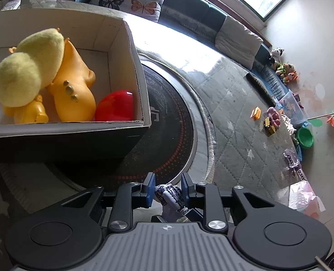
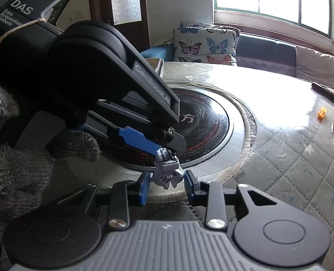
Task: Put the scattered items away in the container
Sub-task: 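Close the left gripper on the white robot figurine, then carry the figurine into the grey box and open the left gripper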
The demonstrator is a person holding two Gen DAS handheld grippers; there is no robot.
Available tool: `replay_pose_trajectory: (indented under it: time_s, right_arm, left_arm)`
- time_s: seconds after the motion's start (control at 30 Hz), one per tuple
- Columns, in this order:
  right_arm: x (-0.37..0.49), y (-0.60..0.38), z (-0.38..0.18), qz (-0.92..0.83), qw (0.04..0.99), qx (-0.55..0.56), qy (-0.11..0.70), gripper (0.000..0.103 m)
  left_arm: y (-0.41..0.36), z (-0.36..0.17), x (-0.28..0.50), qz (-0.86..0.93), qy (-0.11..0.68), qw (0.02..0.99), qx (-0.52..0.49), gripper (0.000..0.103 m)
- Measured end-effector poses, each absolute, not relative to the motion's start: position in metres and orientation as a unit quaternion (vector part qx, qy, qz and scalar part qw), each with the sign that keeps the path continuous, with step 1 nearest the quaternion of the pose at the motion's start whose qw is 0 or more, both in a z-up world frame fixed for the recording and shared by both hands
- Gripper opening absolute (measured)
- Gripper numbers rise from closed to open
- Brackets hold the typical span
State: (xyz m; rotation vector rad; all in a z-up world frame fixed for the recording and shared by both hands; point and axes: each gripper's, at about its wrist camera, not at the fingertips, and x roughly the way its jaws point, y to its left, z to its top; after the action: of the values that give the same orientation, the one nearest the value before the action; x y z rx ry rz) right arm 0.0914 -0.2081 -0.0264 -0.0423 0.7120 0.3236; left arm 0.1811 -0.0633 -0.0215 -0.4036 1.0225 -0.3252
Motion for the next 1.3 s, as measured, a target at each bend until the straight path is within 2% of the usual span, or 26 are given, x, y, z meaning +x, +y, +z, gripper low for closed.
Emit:
replay_pose_trajectory:
  time_s: [0.57, 1.3]
  right_arm:
    - [0.087, -0.182, 0.009, 0.191, 0.937, -0.038, 0.291, 0.032]
    - [0.111, -0.142, 0.019, 0.233, 0.936, -0.058, 0.257, 0.032]
  left_arm:
    - [-0.025, 0.025, 0.158, -0.131, 0.420, 0.872, -0.217, 0.025]
    - [0.026, 0.043, 0.166, -0.102, 0.381, 0.885, -0.248, 0.025]
